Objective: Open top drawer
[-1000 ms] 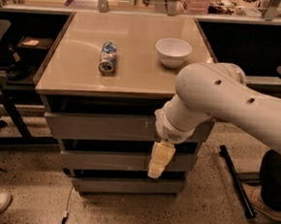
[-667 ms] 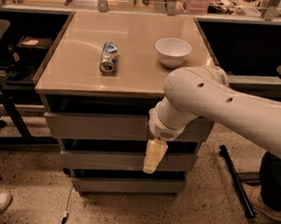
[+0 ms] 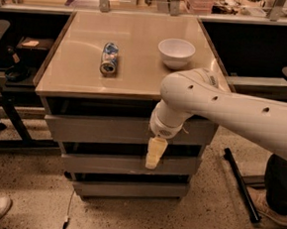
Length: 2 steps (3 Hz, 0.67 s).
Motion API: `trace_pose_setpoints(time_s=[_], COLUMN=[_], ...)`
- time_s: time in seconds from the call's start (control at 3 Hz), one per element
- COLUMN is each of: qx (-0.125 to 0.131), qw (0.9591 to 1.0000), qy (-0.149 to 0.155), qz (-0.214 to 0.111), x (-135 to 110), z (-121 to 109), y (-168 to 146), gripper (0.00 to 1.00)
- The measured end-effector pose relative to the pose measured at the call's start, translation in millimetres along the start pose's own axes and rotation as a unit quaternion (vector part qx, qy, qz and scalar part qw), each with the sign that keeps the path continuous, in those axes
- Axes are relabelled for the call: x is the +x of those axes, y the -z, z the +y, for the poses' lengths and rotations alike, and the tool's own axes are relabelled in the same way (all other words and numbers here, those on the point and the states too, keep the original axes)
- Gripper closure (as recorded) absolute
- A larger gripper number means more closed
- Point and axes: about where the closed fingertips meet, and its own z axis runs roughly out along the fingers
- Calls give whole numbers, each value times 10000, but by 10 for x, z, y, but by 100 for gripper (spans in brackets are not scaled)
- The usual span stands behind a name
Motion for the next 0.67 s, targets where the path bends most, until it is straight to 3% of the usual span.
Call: trace_pose_setpoints(time_s=[0.67], qx=[170], qw=[9998], qy=[99], qz=[68], x=[15], z=[-130], y=[-129], gripper=[0])
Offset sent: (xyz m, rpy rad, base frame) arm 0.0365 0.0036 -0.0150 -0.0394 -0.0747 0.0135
